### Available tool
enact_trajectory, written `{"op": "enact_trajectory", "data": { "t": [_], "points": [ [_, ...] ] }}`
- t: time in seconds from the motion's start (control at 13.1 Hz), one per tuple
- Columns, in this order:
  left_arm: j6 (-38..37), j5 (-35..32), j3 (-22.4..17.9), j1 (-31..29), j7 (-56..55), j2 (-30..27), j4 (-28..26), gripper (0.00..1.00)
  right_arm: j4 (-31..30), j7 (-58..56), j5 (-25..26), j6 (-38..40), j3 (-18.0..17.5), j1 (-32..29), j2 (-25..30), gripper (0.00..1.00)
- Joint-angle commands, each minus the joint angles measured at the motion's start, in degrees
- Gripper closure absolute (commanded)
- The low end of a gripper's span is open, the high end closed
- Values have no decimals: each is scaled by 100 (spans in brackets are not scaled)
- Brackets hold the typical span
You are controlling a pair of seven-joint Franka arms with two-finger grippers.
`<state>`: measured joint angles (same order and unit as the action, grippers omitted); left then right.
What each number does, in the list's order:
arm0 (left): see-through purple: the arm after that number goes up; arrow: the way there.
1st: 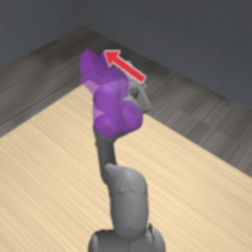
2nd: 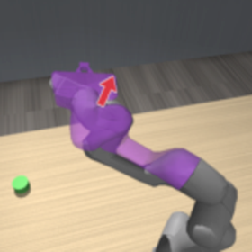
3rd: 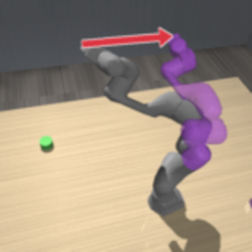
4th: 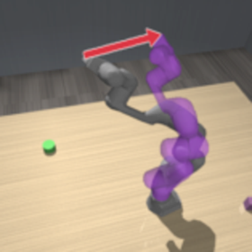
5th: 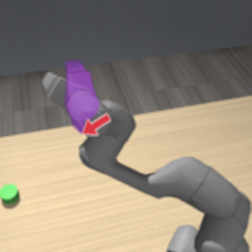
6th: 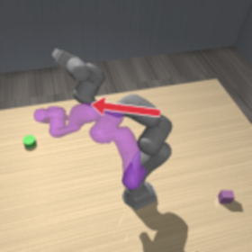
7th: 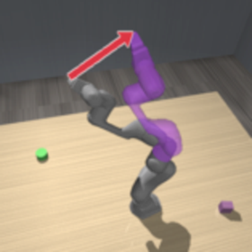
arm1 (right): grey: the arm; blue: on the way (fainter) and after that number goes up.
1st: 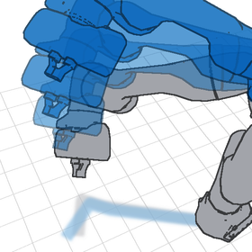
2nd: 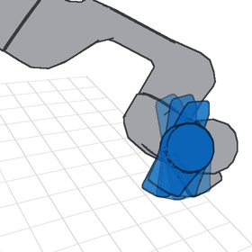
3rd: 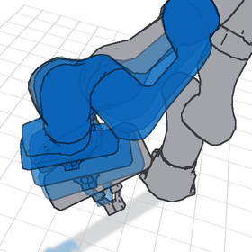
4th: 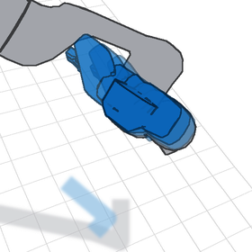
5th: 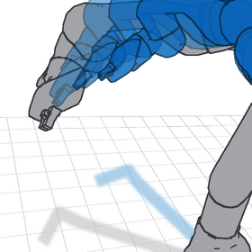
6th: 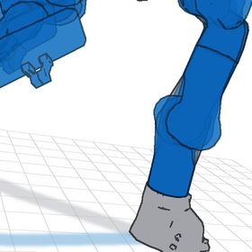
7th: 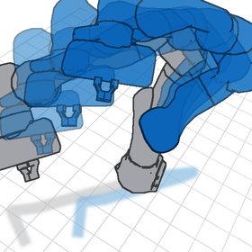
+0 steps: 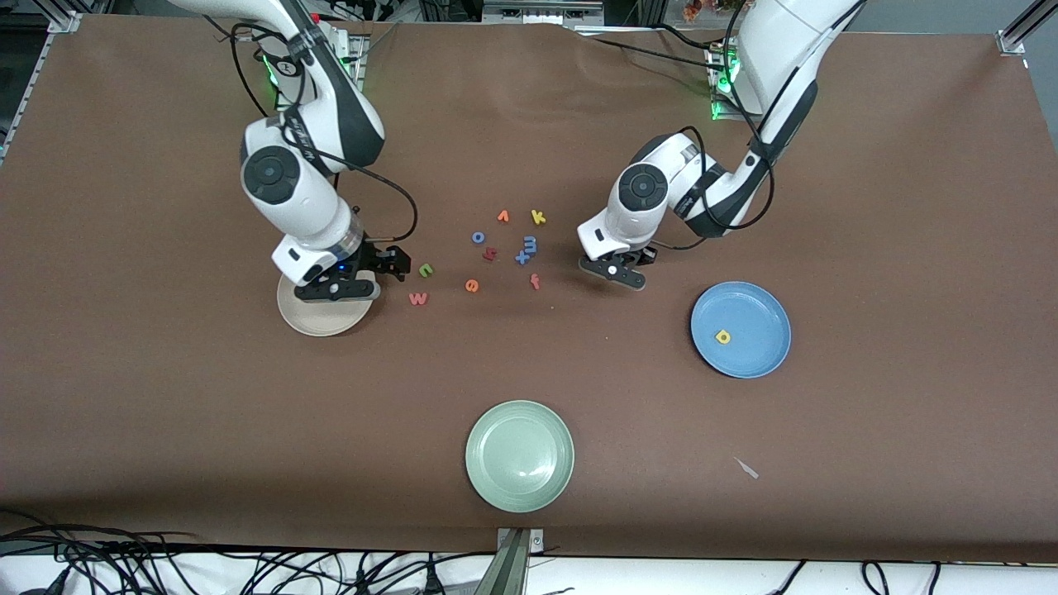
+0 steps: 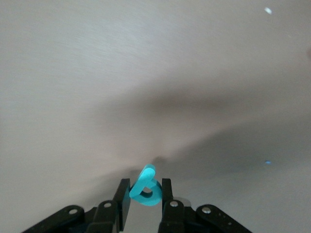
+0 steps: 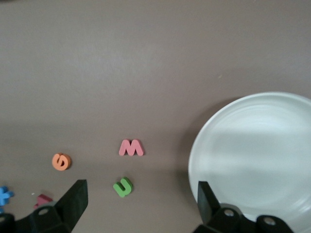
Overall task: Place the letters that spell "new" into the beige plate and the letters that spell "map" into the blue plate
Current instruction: 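Drop the teal letter in the blue plate while the right gripper grasps the pink M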
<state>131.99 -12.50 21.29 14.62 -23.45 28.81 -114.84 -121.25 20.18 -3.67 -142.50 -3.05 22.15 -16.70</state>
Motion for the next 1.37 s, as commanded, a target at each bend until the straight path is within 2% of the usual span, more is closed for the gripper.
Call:
{"op": "enact_trajectory", "data": {
  "t": [0.0, 0.15, 0.3, 0.46, 0.61, 0.69, 0.76, 0.84, 0.91, 0.99, 1.14, 1.3],
  "points": [
    [-1311, -201, -28, -353, 637, -200, 732, 100, -197, 222, 50, -654, -108, 69, -253, 0],
    [-1815, -201, -28, -915, 1549, -192, 1147, 100, -206, 249, 59, -919, -125, 79, -508, 0],
    [-1843, -262, -37, -1468, 2429, -157, 1254, 99, -163, 249, 164, -1331, -126, 148, -824, 0],
    [-1599, -734, -28, -1996, 2819, 53, 1228, 98, -127, 249, 226, -1587, -126, 210, -1062, 0],
    [-1195, -1087, -37, -2226, 2794, 386, 1131, 98, -40, 258, 217, -1737, -117, 298, -1238, 0],
    [-906, -1123, -37, -2297, 2715, 458, 966, 94, -5, 267, 235, -1755, -117, 342, -1300, 1],
    [-711, -1123, -37, -2315, 2645, 433, 807, 88, 4, 267, 296, -1790, -117, 342, -1344, 3],
    [-709, -1115, -28, -2306, 2488, 415, 754, 56, 5, 267, 349, -1851, -117, 334, -1397, 7],
    [-744, -1115, -2, -2297, 2277, 389, 753, 18, -4, 267, 401, -1912, -117, 333, -1432, 9],
    [-771, -1115, 25, -2262, 2223, 354, 779, 2, 4, 258, 454, -1913, -108, 333, -1432, 14],
    [-771, -1019, 156, -2227, 2196, 275, 858, 1, 5, 241, 595, -1913, -64, 333, -1424, 19],
    [-1059, -844, 585, -2227, 1987, 91, 981, 2, 83, 188, 622, -1896, -55, 333, -1424, 24]
  ]
}}
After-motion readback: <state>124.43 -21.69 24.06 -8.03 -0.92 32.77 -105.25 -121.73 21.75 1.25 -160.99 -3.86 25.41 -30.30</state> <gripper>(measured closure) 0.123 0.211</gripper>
